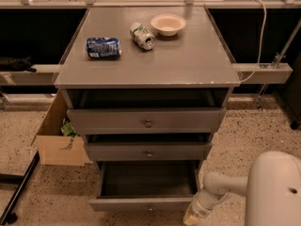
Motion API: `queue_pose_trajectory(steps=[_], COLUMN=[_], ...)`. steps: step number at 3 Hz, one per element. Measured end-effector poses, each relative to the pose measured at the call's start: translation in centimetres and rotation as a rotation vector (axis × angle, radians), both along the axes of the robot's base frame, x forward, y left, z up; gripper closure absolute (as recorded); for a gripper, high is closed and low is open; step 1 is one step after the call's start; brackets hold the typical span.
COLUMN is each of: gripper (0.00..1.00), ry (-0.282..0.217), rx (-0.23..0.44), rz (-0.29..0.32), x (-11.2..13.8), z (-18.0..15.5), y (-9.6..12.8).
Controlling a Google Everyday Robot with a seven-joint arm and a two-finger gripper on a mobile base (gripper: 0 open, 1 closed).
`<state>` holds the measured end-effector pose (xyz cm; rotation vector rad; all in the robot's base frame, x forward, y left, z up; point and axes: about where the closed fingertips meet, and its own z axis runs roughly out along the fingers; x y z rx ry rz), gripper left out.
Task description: Close bottom drawer
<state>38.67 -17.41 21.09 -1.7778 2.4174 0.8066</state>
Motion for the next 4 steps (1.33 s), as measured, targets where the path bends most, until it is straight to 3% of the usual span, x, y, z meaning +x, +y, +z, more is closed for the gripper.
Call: queue_pose_trajectory(steps=[1, 2, 4], gripper=[1.0, 1.0, 1.0], ry=[-0.049, -0.049, -0.027], rx=[-0.005, -0.005, 0.04], rz=[-0.033, -0.033, 0.016], x=[3.9, 3.9, -7.9], z=[0.1, 0.1, -0.4], y=[-0.7, -0.7, -0.4])
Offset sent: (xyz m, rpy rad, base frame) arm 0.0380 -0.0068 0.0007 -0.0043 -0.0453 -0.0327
